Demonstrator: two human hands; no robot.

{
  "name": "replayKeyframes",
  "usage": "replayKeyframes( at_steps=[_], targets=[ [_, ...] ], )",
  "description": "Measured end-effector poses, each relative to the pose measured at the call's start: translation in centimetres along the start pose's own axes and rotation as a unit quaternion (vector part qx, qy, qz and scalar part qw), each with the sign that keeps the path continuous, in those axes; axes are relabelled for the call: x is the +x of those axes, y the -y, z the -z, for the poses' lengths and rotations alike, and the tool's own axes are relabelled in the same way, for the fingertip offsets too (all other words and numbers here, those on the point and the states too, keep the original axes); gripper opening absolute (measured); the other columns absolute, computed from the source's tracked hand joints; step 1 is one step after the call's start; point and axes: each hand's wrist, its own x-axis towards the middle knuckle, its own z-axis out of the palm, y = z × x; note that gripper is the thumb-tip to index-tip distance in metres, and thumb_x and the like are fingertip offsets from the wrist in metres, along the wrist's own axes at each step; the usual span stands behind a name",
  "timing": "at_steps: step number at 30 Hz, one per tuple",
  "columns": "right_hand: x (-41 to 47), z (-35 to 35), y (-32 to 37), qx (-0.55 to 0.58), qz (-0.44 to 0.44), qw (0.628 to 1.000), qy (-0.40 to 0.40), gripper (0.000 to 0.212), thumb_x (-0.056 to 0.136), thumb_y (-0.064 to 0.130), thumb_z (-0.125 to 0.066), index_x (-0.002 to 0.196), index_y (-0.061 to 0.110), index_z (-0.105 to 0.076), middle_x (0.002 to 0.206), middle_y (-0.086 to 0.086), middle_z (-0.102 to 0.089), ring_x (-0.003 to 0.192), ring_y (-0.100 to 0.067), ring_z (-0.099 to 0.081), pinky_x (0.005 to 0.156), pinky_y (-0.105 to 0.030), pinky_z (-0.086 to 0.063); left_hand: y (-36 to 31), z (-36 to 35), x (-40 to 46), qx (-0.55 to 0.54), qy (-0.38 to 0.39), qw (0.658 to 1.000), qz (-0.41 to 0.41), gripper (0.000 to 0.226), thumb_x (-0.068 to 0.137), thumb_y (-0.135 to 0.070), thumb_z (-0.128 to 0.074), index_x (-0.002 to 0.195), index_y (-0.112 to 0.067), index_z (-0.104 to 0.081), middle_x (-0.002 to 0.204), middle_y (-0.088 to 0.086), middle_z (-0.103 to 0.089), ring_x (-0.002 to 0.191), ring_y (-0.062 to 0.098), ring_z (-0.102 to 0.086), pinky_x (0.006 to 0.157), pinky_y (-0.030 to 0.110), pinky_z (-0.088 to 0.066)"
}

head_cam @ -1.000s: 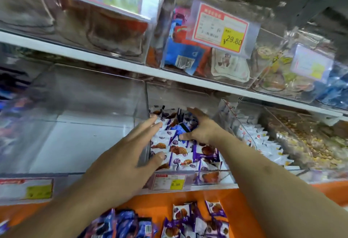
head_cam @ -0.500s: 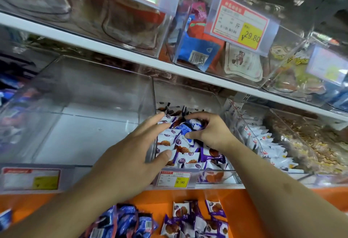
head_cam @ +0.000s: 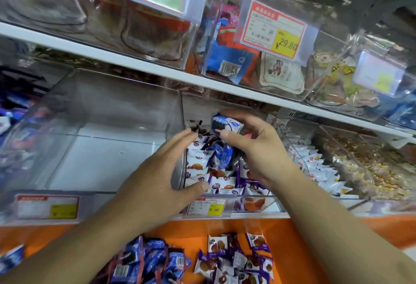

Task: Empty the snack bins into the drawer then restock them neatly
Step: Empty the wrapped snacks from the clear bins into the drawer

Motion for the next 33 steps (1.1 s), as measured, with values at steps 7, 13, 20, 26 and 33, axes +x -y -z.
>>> replayKeyframes(
  at_steps=[7,13,20,26,33],
  targets=[
    [-6.0,-5.3,3.1,0.214,-0.091,0.971,0.047,0.034,0.097,0.003,-0.065,0.131,0.003,-0.063,0.117,-0.027,-0.071,0.095,-0.032,-0.069,0.080,-0.043,-0.060,-3.2,2.7,-2.8,-0.184,-0.056,0.980,0.048,0.082,0.080,-0.055,-0.075,0.149,-0.063,-0.030,0.150,-0.029,-0.046,0.128,-0.006,-0.055,0.105,0.032,-0.050],
    [-10.3,-9.2,3.0,0.116,-0.139,0.981,0.072,0.023,0.099,0.017,-0.070,0.122,0.013,-0.074,0.116,-0.031,-0.069,0.107,-0.045,-0.069,0.101,-0.055,-0.054,-1.8,6.9,-8.4,-0.274,-0.092,0.943,0.163,0.020,0.092,-0.013,-0.077,0.106,-0.027,-0.071,0.099,0.004,-0.080,0.093,0.026,-0.078,0.089,0.045,-0.061],
    [-15.2,-14.5,0.4,-0.028,-0.234,0.962,0.136,0.023,0.096,0.037,-0.074,0.098,0.015,-0.078,0.083,0.012,-0.075,0.086,-0.010,-0.066,0.083,-0.032,-0.050,3.1,11.6,-17.1,-0.128,-0.043,0.952,0.274,0.017,0.094,-0.015,-0.076,0.105,-0.028,-0.072,0.092,0.000,-0.077,0.081,0.015,-0.077,0.071,0.033,-0.065],
    [-16.1,-18.6,-0.3,-0.006,-0.281,0.944,0.172,0.028,0.098,0.037,-0.071,0.099,0.010,-0.078,0.106,-0.016,-0.076,0.099,-0.029,-0.070,0.094,-0.049,-0.055,10.0,17.4,-20.9,0.140,0.036,0.940,0.310,0.022,0.088,-0.027,-0.082,0.106,-0.033,-0.071,0.101,-0.002,-0.077,0.096,0.017,-0.073,0.093,0.039,-0.057],
    [-16.2,-20.3,-0.9,0.113,-0.335,0.926,0.136,0.019,0.106,0.018,-0.061,0.119,0.004,-0.064,0.120,-0.015,-0.074,0.109,-0.024,-0.075,0.099,-0.049,-0.058,6.6,14.8,-20.1,0.059,0.116,0.946,0.295,0.036,0.085,-0.053,-0.079,0.114,-0.037,-0.068,0.112,-0.017,-0.072,0.104,-0.001,-0.067,0.098,0.031,-0.055]
  ],
)
